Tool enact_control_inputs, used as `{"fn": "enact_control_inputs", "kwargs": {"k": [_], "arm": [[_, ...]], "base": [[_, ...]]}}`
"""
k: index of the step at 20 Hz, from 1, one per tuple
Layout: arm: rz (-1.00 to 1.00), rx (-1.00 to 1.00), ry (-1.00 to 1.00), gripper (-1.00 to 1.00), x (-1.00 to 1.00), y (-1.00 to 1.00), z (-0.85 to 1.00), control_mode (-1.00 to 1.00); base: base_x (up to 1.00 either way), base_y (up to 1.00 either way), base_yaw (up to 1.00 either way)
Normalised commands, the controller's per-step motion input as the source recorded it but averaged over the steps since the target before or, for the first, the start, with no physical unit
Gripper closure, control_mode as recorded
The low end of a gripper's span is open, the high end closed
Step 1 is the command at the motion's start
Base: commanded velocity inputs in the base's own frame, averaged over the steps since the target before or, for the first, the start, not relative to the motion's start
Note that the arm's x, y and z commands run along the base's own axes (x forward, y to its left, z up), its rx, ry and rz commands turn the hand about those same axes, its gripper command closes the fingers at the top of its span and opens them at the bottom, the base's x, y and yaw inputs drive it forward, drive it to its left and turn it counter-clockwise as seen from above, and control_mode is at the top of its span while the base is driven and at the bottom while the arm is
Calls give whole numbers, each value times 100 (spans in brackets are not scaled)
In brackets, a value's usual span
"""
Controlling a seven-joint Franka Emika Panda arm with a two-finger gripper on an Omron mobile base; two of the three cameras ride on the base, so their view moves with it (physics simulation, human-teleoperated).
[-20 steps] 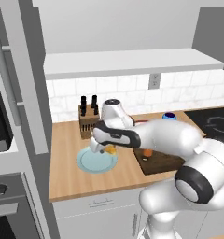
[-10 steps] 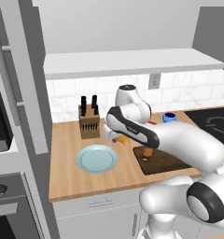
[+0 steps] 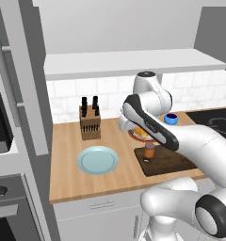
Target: From the different types of pastries on the counter, select a croissant and place it on the cutting board. Then retrieve a jar of jam from the cabinet and place it alongside the croissant on the cutting board.
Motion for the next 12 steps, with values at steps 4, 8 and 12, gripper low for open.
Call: {"fn": "enact_control_inputs", "kwargs": {"k": [4,8,12], "arm": [[-3,-5,-7,100,-36,-58,46,-100],[-5,-3,-1,100,-26,-68,11,-100],[-8,0,0,100,-25,-68,0,-100]], "base": [[0,0,0],[0,0,0],[0,0,0]]}}
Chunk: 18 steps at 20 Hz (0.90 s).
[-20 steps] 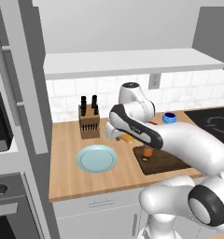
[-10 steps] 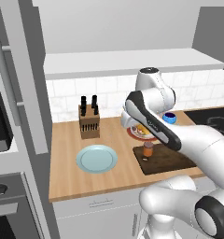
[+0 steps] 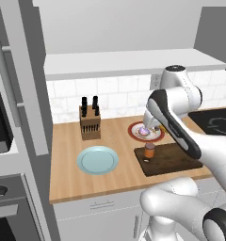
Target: From the different types of pastries on the counter, select a croissant and place it on the cutting board. Then retrieve a jar of jam from the cabinet and place it alongside the croissant on the cutting board.
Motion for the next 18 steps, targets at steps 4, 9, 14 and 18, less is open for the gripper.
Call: {"fn": "enact_control_inputs", "kwargs": {"k": [4,9,14,18], "arm": [[-11,0,-2,100,-19,-65,0,-100],[-13,0,0,100,-6,-60,0,-100],[-8,3,0,100,19,-33,-22,-100],[-6,8,0,100,38,-2,-33,-100]], "base": [[0,0,0],[0,0,0],[0,0,0],[0,0,0]]}}
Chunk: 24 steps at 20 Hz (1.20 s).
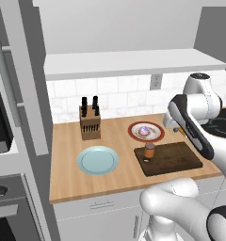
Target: From the different types of pastries on the counter, select a croissant and place it on the cutting board. Then retrieve a jar of jam from the cabinet and place it alongside the croissant on the cutting board.
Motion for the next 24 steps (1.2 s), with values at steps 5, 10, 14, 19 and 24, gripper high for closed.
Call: {"fn": "enact_control_inputs", "kwargs": {"k": [5,10,14,19,24], "arm": [[-7,7,0,100,20,-4,-33,-100],[-4,0,-1,100,4,-4,-47,-100],[0,-1,-4,100,0,0,-38,-100],[0,-1,-3,100,0,-4,-37,-100],[0,-3,-2,100,3,-1,-41,-100]], "base": [[0,0,0],[0,0,0],[0,0,0],[0,0,0],[0,0,0]]}}
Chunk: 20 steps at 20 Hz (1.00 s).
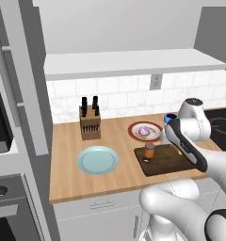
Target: From the different types of pastries on the counter, select a croissant and place it on the cutting board. Then retrieve a jar of jam from the cabinet and place it alongside the croissant on the cutting board.
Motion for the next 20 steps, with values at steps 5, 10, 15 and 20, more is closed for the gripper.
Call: {"fn": "enact_control_inputs", "kwargs": {"k": [5,10,15,20], "arm": [[0,-2,-1,100,7,-3,-29,-100],[0,0,-1,100,11,-19,-24,-100],[0,0,-5,100,14,-19,-22,-100],[0,0,-2,100,4,-5,-25,-100]], "base": [[0,0,0],[0,0,0],[0,0,0],[0,0,0]]}}
